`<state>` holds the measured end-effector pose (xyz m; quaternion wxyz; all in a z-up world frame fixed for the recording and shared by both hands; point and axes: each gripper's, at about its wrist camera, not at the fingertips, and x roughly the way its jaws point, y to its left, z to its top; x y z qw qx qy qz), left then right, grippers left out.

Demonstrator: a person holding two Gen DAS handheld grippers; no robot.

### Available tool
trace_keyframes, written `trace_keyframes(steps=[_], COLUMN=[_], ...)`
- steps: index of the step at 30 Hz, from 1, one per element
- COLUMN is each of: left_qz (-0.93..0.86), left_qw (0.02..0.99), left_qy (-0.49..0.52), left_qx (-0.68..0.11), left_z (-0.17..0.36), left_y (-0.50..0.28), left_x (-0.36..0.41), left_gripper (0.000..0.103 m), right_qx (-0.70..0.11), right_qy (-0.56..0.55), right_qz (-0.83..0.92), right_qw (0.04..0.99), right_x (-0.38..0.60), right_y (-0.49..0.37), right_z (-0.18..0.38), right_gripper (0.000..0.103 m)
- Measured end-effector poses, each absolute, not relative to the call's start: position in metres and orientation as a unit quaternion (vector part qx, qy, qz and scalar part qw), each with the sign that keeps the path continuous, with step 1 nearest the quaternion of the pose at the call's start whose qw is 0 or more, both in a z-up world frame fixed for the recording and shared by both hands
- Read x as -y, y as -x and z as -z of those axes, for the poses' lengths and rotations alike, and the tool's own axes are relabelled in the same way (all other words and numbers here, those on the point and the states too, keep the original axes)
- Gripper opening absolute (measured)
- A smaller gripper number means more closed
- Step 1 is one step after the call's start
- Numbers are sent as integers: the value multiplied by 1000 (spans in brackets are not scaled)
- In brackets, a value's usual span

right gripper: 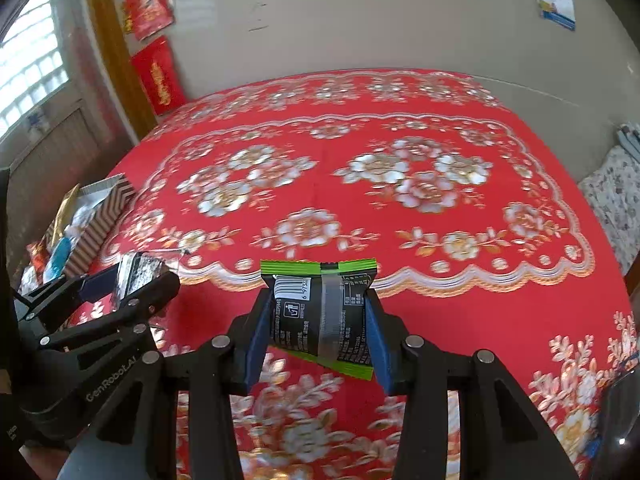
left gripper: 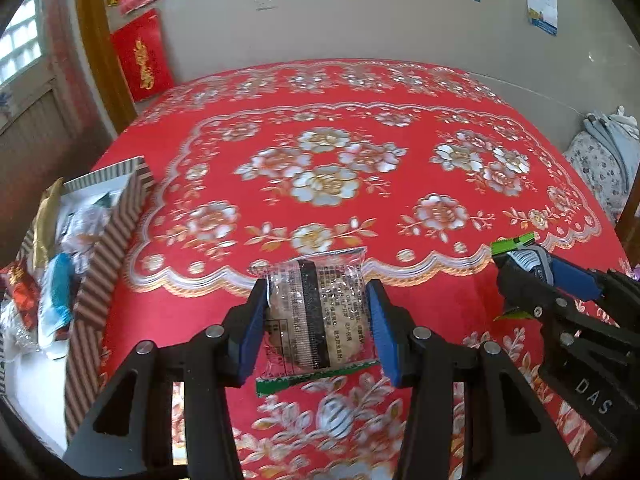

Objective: Organize snacks
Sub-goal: 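Carry the pastry bag and dark packet over the white box with both tools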

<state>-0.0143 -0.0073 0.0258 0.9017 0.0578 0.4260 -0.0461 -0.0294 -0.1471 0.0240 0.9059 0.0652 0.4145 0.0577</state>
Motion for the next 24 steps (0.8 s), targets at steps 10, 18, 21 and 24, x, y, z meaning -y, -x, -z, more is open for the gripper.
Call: trace_keyframes(steps=[10,18,21,24], left_qz=[30,13,7,-2], left_qw=[909,914,917,919], left_qy=[-43,-29,-25,-20], left_qx=[-414,-403,-398,-393], left_z=[-37,-48,-54,-60], left_y=[29,37,40,43], left_x=[-29,-65,-77,-91], left_gripper=[50,50,50,50], right_qx=[-411,-403,-402,-397], right_qy=[-43,-23,-17,-7], right_qz=[-90,-111,-124,-134], right_qw=[906,908,907,908], right_x=[100,66,52,37], right_y=[37,38,37,37], right_z=[-29,-40,-43,-48], right_gripper=[44,44,44,44])
